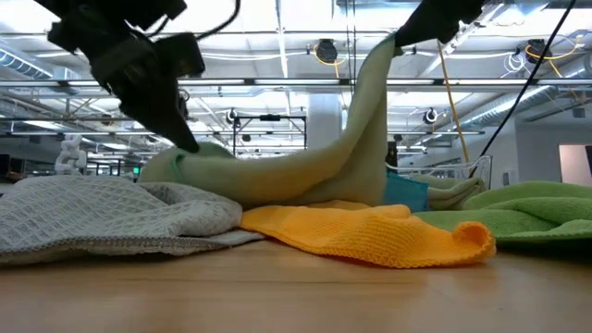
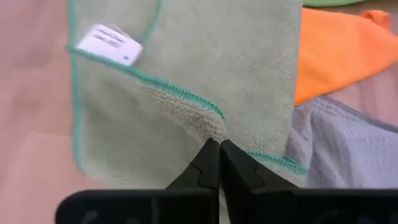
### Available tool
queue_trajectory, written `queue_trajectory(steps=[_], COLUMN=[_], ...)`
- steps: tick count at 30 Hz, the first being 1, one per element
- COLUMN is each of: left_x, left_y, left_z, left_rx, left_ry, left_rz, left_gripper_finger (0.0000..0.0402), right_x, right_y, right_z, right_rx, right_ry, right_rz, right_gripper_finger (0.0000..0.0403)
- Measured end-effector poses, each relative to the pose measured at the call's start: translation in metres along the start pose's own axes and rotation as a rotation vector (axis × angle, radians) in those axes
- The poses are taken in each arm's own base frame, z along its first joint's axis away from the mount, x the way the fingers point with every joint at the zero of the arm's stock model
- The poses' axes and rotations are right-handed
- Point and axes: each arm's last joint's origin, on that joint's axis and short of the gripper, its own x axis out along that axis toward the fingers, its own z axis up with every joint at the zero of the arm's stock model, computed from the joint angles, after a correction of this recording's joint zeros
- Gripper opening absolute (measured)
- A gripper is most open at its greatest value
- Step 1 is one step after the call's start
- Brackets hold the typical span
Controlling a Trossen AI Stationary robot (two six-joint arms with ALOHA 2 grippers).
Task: Fold microfiber towels
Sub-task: Fold the light green microfiber towel
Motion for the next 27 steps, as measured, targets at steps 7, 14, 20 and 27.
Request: queue_trajectory(steps=[7,14,20,27], left_x=[-0.078,-0.159,-0.146,-0.098], left_y=[0.007,0.034,0.052,0.055], left_z=[0.031,0.04,0.019,-0.001], left_rx=[0.214,0.302,0.038,-0.037], left_ry=[-0.3,-0.469,-0.28,-0.084], left_rz=[0.03,0.192,0.241,0.268], left_gripper_finger=[0.0003,0.0006,0.0057,0.0159], right_x=[0.005,0.005,0.005,0.006], right_y=[-0.012,-0.022,-0.016,-0.015], right_z=[0.019,0.036,0.031,0.025], right_rx=[-0.003,-0.026,-0.004,0.026], right_ry=[-0.15,-0.301,-0.253,-0.199], right_rz=[-0.045,-0.105,-0.025,0.002], right_gripper_finger=[0.0,0.0,0.0,0.0])
